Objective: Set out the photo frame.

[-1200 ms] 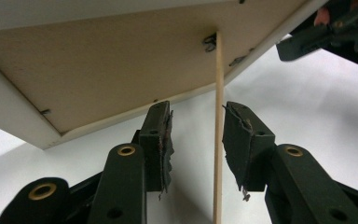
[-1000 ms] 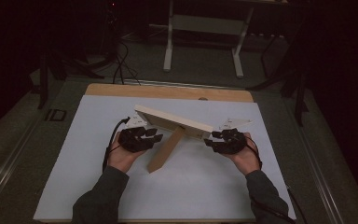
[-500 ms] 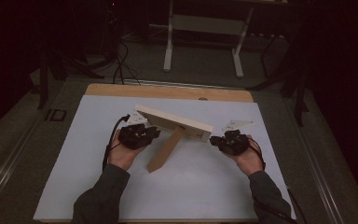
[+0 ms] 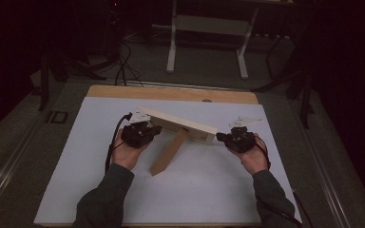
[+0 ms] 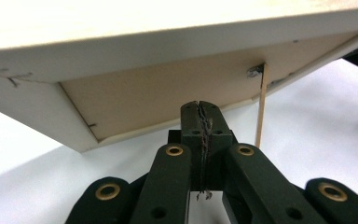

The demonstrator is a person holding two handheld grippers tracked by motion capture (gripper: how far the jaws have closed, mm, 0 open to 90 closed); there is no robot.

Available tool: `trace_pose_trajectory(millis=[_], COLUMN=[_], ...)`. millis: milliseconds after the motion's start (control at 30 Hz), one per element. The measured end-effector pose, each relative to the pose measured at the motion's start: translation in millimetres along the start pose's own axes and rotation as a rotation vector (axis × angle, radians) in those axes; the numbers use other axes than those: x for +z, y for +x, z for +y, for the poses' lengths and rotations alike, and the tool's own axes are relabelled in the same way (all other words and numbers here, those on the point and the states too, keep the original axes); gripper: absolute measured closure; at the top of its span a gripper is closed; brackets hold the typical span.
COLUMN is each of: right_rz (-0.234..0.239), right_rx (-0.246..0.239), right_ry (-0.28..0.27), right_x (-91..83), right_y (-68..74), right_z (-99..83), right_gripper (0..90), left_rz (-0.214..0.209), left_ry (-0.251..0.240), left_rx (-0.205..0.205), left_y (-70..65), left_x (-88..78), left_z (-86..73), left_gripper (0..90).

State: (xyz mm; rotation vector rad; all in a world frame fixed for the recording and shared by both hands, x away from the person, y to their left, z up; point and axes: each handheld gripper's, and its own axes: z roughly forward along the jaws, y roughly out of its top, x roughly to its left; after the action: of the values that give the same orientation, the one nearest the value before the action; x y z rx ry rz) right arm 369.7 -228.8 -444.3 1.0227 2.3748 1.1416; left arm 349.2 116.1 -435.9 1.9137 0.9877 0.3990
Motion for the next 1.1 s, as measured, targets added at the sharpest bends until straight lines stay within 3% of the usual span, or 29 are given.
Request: trace_pose_trajectory(millis=[467,1100], right_rz=[0.013,0.031], right_rx=[0.054,0.069], right_ry=[-0.044,-0.051], right_x=[5.8,9.8], right_y=[-4.5,-4.3], right_z=[10.4,14.5], right_gripper=[90.0,90.0], left_rz=[0.040,0.043], left_ry=[-0.008,-0.001], left_rx=[-0.028,-0.025], left_y=[3.6,1.3], left_x=[6.4,11.2], left_z=[6.7,12.6], left_gripper=[90.0,90.0])
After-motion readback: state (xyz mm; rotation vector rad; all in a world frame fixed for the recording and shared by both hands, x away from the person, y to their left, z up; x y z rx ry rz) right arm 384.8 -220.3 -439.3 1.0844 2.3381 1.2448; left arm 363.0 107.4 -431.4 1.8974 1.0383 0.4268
